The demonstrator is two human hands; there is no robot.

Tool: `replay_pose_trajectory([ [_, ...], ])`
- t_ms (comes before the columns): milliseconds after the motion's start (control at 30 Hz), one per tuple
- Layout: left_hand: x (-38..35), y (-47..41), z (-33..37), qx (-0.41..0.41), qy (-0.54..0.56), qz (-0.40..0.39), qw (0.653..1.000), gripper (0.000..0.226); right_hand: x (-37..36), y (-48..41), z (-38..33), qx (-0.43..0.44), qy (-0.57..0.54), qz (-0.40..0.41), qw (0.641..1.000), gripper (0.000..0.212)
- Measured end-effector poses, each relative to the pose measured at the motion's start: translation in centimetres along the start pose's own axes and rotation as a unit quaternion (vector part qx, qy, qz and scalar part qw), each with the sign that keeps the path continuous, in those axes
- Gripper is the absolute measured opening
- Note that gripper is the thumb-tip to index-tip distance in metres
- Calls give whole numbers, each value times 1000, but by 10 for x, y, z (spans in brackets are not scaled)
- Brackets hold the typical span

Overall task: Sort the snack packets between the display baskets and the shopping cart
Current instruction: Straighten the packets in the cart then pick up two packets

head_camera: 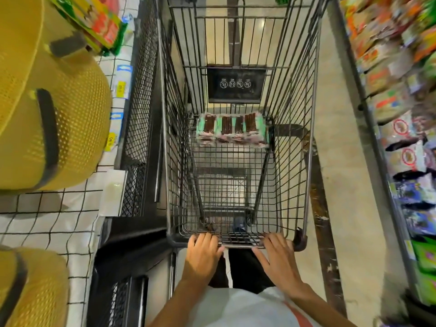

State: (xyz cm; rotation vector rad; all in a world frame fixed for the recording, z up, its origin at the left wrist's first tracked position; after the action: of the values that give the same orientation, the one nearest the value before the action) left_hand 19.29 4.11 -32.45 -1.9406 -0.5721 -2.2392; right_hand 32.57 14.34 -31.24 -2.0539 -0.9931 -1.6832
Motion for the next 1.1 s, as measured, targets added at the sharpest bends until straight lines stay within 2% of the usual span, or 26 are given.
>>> replay_pose_trajectory([
  [100,3,-15,-3,14,13,6,1000,13,2,-10,2,-2,-10,-4,1000,19],
  [200,9,-33,-7,29,21,-1,999,27,8,-26,6,9,-19,10,1000,22],
  [333,21,-59,-9,9,14,20,1000,23,19,-55,13,20,-3,35,999,46],
  [433,36,-87,-12,-6,-14,63,998,24,24,-82,15,18,2,24,1000,54],
  [600,62,-127,-21,4,-1,133,991,41,32,-133,20,16,-30,9,999,25],
  [833,81,-184,-41,15,-4,162,987,38,41,-199,29,10,-35,6,999,33],
  [967,81,-209,-51,1,13,130,991,39,48,-224,27,7,-54,20,998,31],
  [1100,71,-228,-67,12,29,64,997,23,50,-238,20,3,-59,22,998,23],
])
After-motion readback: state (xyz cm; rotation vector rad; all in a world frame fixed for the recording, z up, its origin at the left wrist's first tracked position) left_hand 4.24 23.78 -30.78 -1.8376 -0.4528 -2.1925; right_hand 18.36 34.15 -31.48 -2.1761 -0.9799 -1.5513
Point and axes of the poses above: each hand's wrist, its own y-axis away from the middle knuckle, its own x-axis out of the back of the hand, z = x × y, the point moved 10 cm from there along -y, towards the middle knuckle, and after that the axes turned 6 degrees about z, right-handed, at the moved point
